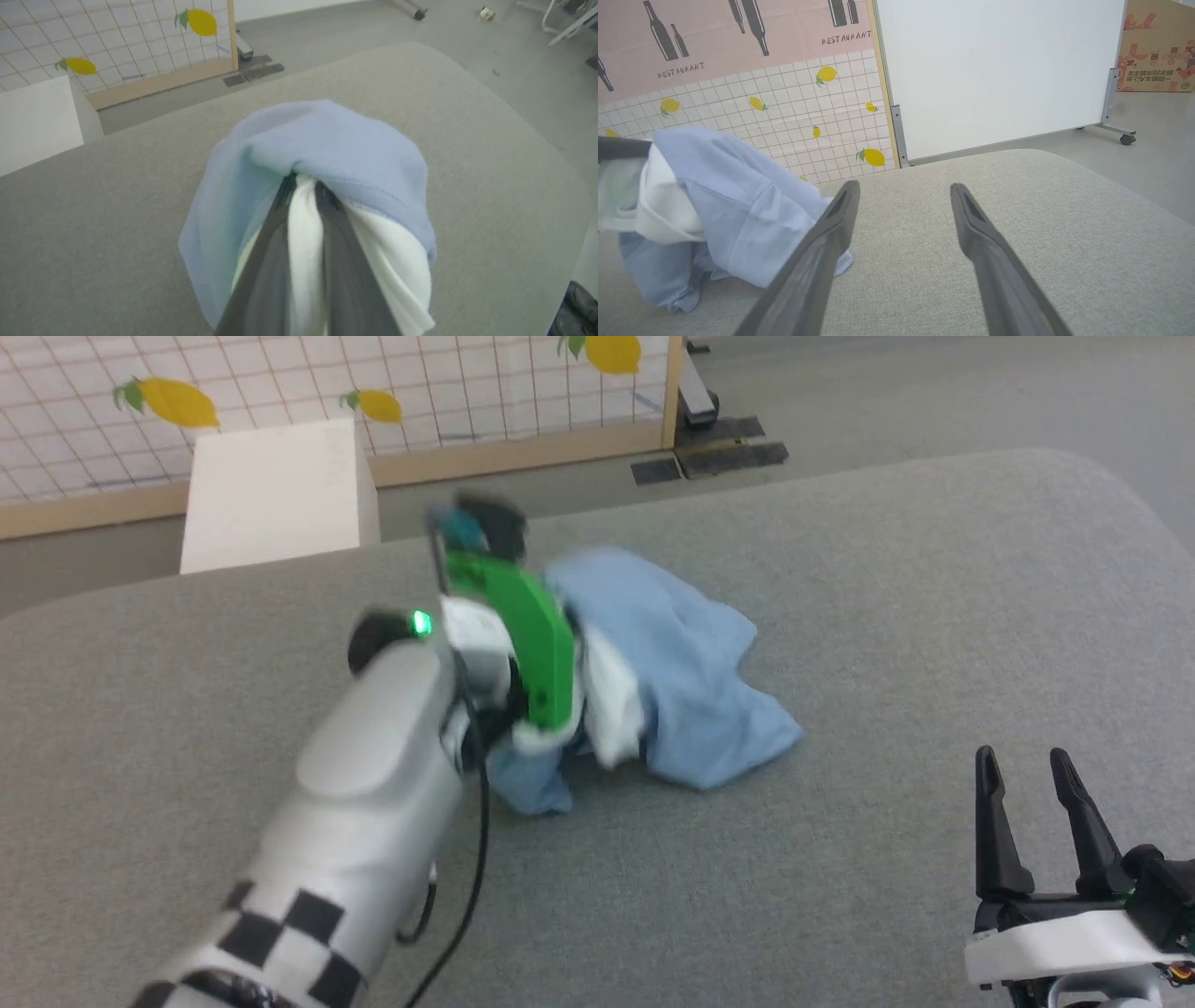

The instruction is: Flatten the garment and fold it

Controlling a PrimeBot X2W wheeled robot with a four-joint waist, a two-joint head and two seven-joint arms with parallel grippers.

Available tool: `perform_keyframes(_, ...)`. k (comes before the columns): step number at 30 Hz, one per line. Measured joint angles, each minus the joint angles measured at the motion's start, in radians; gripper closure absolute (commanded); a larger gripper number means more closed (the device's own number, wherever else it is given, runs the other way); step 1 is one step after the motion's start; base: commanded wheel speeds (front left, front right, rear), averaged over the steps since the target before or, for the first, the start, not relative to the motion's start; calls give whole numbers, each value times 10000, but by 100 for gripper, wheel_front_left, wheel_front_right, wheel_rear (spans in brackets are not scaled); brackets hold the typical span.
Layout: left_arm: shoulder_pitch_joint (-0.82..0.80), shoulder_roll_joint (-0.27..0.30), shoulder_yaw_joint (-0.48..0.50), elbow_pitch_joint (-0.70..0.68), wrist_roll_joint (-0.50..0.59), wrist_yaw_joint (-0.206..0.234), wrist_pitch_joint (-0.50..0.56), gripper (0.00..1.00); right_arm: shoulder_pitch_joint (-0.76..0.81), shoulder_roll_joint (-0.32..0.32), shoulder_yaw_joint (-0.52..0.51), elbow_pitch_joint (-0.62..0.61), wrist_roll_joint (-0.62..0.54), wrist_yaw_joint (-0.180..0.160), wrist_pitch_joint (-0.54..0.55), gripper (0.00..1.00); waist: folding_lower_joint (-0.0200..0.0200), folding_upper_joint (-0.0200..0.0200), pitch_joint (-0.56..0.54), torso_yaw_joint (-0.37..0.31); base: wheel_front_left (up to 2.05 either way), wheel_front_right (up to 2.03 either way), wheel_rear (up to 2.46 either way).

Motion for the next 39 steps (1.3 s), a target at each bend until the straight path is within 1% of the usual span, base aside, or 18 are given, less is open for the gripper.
perform_keyframes(3,698,21,-675,514,288,0,744,100,1,2,31,-58,17,0,0,0,0,0,235,-87,0,0,0)
perform_keyframes(6,1309,25,-1110,917,295,0,1375,100,1,0,58,-109,82,0,0,0,0,0,441,-143,0,0,0)
perform_keyframes(11,1525,-48,-1108,959,-171,0,2059,100,0,2,46,-130,102,0,0,0,0,0,630,-103,0,0,0)
perform_keyframes(12,1524,-54,-1055,878,-395,0,2171,54,0,-2,52,-128,102,0,0,0,0,0,633,-60,0,0,0)
perform_keyframes(13,1528,-67,-991,805,-587,0,2270,0,0,0,56,-121,102,0,0,0,0,0,626,-22,0,0,0)
perform_keyframes(17,1527,-125,-414,414,-1430,-65,2675,0,0,6,10,-54,105,0,0,0,0,0,494,198,0,0,0)
perform_keyframes(21,1449,134,305,-370,-2054,-56,2761,0,3,2,-84,8,104,0,0,0,0,0,301,503,0,0,0)
perform_keyframes(24,1285,360,972,-1139,-2571,102,2700,0,12,6,-79,52,100,0,0,0,0,0,132,764,0,0,0)
perform_keyframes(26,1218,464,1494,-1651,-2951,244,2426,0,15,2,-86,82,102,0,0,0,0,0,22,947,0,0,0)
perform_keyframes(29,1210,790,2280,-2414,-3070,476,1388,0,14,4,-92,171,96,0,0,0,0,0,-169,1241,0,0,0)
perform_keyframes(31,1256,1039,2784,-2767,-3009,568,472,0,12,4,-82,222,88,0,0,0,0,0,-291,1399,0,0,0)
perform_keyframes(33,1454,1296,3221,-3024,-3014,667,-198,0,2,8,-58,267,84,0,0,0,0,0,-433,1514,0,0,0)
perform_keyframes(36,2131,1741,3783,-3446,-2675,828,-1709,0,-12,6,-69,324,63,0,0,0,0,0,-657,1687,0,0,0)
perform_keyframes(38,2598,1983,3965,-3689,-2253,892,-2510,0,-27,2,-63,368,-6,0,0,0,0,0,-771,1785,0,0,0)
perform_keyframes(39,2895,2121,4008,-3841,-1944,949,-3074,0,-29,6,-52,385,-25,0,0,0,0,0,-837,1834,0,0,0)
